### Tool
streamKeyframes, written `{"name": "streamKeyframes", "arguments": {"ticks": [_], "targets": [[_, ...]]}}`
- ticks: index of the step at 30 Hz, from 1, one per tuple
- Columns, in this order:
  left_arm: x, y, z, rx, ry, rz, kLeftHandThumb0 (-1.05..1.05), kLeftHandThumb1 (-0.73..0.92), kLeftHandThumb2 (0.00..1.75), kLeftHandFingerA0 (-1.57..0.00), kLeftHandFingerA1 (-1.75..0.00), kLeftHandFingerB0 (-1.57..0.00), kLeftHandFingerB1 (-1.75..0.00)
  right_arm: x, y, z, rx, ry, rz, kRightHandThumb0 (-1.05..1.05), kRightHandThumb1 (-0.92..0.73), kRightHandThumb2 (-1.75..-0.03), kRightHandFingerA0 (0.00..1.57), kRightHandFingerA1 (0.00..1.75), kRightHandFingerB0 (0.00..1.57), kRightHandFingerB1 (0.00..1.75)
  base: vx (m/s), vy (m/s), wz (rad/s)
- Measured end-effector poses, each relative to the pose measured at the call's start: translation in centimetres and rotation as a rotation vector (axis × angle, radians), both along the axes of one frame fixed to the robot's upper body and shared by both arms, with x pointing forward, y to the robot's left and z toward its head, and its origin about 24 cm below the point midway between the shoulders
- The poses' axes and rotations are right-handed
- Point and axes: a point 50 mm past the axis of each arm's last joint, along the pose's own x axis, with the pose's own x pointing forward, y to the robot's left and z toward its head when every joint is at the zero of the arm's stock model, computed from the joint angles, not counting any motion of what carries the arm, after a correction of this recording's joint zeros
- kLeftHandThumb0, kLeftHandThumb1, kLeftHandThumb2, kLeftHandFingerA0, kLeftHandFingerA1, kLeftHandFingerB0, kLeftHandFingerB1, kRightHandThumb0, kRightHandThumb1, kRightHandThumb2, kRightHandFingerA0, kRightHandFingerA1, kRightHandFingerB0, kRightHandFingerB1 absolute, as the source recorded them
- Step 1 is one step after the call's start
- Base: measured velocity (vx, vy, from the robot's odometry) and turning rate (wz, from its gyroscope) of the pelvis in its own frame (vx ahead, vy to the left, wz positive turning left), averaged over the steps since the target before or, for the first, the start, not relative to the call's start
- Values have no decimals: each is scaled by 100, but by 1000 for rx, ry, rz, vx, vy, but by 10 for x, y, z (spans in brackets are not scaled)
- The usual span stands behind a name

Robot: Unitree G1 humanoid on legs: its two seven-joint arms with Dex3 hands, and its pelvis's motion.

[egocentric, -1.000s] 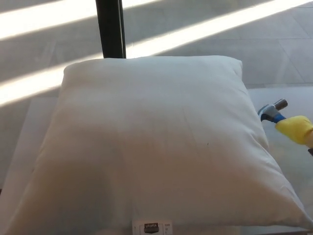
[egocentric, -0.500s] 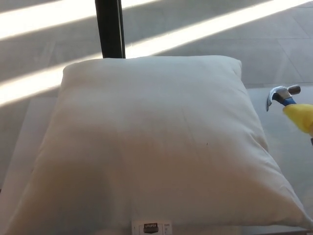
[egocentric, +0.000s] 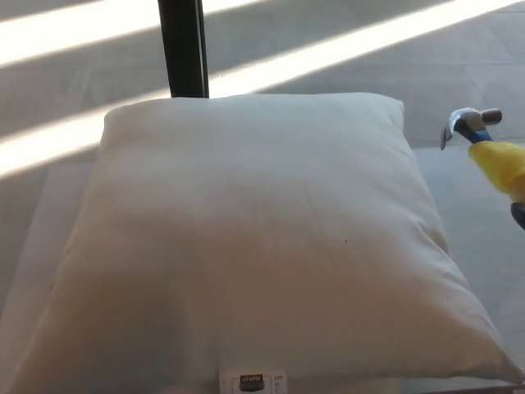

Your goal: A hammer is kept on the right hand side and a pillow is kept on the left hand side on the desk infront of the robot and the robot uses its right hand to pick up the hammer and makes a downward swinging motion to hit the pillow

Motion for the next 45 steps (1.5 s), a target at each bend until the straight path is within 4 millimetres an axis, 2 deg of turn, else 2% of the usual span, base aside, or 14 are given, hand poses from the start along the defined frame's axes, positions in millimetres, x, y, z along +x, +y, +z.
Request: {"name": "streamKeyframes", "arguments": {"ticks": [6, 8, 14, 16, 21, 23, 24, 25, 32, 34, 40, 43, 44, 45], "targets": [[1, 0, 0, -1, -3, -1, -74, 70, 62, -77, -53, -70, -46, 8, 41, 7, 107, -35, 95, -32, -76, -98, 101, 175, 67, 175, 0, 0, 0], [1, 0, 0, -1, -3, -1, -73, 70, 62, -75, -52, -68, -46, 10, 57, 8, 166, -46, 128, -33, -71, -108, 101, 175, 69, 175, 0, 0, 0], [1, 0, 0, -1, -1, 0, -73, 71, 62, -75, -52, -68, -46, 11, 106, 6, 367, -46, 212, -38, -78, -97, 105, 175, 71, 175, 0, 0, 0], [1, 0, 0, -2, -1, 0, -73, 71, 62, -75, -52, -69, -46, 9, 120, 7, 429, -47, 234, -36, -65, -111, 106, 175, 76, 175, 0, 0, 0], [1, -1, -1, -4, 0, -1, -71, 70, 62, -78, -51, -70, -45, 4, 160, 10, 580, -40, 295, -38, -66, -107, 108, 175, 79, 175, 0, 0, 0], [1, -1, -2, -7, 4, 3, -71, 70, 61, -78, -50, -68, -45, 1, 175, 12, 637, -30, 322, -42, -72, -95, 106, 175, 75, 175, 0, 0, 0], [1, -1, -2, -8, 4, 3, -71, 70, 62, -76, -51, -68, -46, 0, 178, 13, 654, -27, 328, -42, -69, -102, 107, 175, 78, 175, 0, 0, 0], [1, -1, -2, -9, 4, 4, -70, 70, 62, -77, -52, -68, -46, -1, 179, 15, 670, -26, 332, -41, -59, -122, 108, 175, 80, 175, 0, 0, 0], [-2, -2, -3, -12, 13, 7, -69, 72, 62, -76, -52, -68, -45, 2, 181, 38, 748, -41, 344, -40, -50, -131, 110, 175, 84, 175, 0, 0, 0], [-3, -2, -3, -14, 13, 6, -70, 71, 61, -75, -52, -67, -46, 3, 184, 47, 764, -48, 358, -41, -46, -130, 110, 175, 85, 173, 0, 0, 0], [-1, -5, -5, -21, 10, 2, -72, 71, 62, -76, -51, -68, -45, 7, 200, 80, 792, -73, 422, -42, -63, -105, 110, 175, 80, 172, 0, 0, 0], [-1, -5, -5, -21, 13, -2, -72, 70, 62, -78, -53, -69, -46, 7, 207, 100, 813, -100, 455, -42, -60, -110, 111, 175, 79, 175, 0, 0, 0], [-1, -5, -5, -21, 12, -3, -71, 71, 62, -77, -54, -68, -46, 7, 210, 107, 822, -106, 468, -43, -68, -93, 111, 175, 81, 175, 0, 0, 0], [-1, -5, -5, -20, 11, -5, -72, 71, 62, -78, -55, -68, -46, 7, 212, 112, 831, -110, 478, -43, -67, -95, 111, 175, 80, 175, 0, 0, 0]]}}
